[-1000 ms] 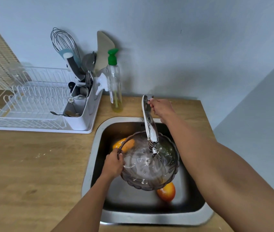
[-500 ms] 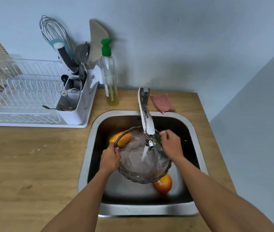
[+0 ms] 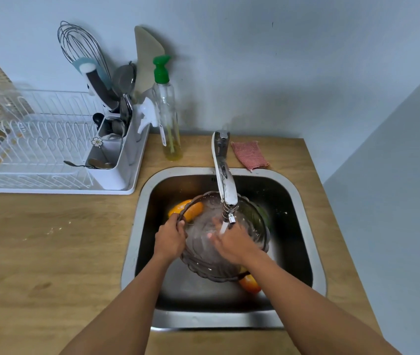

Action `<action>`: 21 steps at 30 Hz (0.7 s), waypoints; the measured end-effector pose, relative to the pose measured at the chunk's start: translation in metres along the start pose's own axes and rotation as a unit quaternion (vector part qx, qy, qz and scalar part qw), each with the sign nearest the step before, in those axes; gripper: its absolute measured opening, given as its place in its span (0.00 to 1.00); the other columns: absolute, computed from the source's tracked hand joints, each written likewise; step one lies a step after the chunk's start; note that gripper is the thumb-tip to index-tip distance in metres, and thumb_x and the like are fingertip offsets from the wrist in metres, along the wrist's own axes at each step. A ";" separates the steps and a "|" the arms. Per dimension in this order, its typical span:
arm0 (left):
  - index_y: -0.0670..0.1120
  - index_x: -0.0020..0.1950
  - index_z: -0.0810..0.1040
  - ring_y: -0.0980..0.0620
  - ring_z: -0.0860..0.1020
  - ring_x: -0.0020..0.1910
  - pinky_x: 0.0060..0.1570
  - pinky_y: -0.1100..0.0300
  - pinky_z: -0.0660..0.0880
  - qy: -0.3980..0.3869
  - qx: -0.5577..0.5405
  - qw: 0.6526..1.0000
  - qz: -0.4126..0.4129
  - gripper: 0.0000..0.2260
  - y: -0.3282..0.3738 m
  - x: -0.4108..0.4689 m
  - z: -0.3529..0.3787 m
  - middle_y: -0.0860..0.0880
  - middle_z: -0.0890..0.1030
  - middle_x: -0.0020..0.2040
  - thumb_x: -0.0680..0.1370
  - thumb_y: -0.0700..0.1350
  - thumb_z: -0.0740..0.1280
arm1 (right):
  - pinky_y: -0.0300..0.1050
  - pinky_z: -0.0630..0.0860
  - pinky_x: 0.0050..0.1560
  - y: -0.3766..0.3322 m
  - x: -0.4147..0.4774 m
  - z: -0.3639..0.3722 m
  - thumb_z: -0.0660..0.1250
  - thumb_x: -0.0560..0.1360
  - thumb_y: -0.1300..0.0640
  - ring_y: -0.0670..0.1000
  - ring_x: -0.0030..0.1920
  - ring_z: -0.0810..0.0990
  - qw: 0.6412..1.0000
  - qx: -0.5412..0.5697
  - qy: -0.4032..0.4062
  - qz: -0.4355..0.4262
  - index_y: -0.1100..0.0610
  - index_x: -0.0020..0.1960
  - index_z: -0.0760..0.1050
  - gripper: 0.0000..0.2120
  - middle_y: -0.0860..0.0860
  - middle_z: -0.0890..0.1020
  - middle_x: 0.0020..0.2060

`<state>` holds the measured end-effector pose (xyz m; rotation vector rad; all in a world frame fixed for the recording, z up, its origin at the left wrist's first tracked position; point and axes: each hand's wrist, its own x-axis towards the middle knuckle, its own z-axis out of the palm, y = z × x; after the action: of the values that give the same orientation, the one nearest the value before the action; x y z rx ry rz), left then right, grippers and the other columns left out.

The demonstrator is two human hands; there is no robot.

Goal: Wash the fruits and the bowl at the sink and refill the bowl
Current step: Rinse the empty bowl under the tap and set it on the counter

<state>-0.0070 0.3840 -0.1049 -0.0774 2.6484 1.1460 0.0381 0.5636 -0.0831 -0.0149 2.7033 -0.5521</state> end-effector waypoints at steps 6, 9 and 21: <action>0.50 0.56 0.73 0.47 0.80 0.47 0.53 0.44 0.78 0.017 0.013 1.000 0.008 0.07 -0.001 0.004 -0.008 0.48 0.81 0.46 0.83 0.48 0.57 | 0.51 0.77 0.44 0.030 -0.020 0.002 0.56 0.78 0.47 0.57 0.43 0.80 1.000 0.008 -0.016 -0.019 0.57 0.42 0.77 0.17 0.57 0.81 0.41; 0.49 0.56 0.71 0.47 0.80 0.45 0.51 0.45 0.79 0.015 0.026 0.999 0.015 0.06 0.004 0.000 -0.001 0.48 0.81 0.45 0.83 0.48 0.56 | 0.50 0.76 0.45 0.036 -0.008 0.000 0.56 0.78 0.51 0.59 0.48 0.81 0.998 -0.024 0.040 0.040 0.61 0.47 0.78 0.16 0.59 0.81 0.47; 0.46 0.59 0.73 0.47 0.79 0.46 0.50 0.49 0.78 0.019 0.070 0.997 0.011 0.09 -0.003 0.004 -0.025 0.46 0.82 0.48 0.83 0.46 0.57 | 0.51 0.76 0.44 0.043 -0.024 0.020 0.56 0.80 0.49 0.55 0.42 0.79 0.997 0.033 0.053 -0.038 0.58 0.42 0.77 0.17 0.56 0.81 0.42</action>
<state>-0.0155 0.3644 -0.0918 -0.0438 2.7614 0.9729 0.0705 0.5976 -0.1079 -0.0734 2.7960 -0.6822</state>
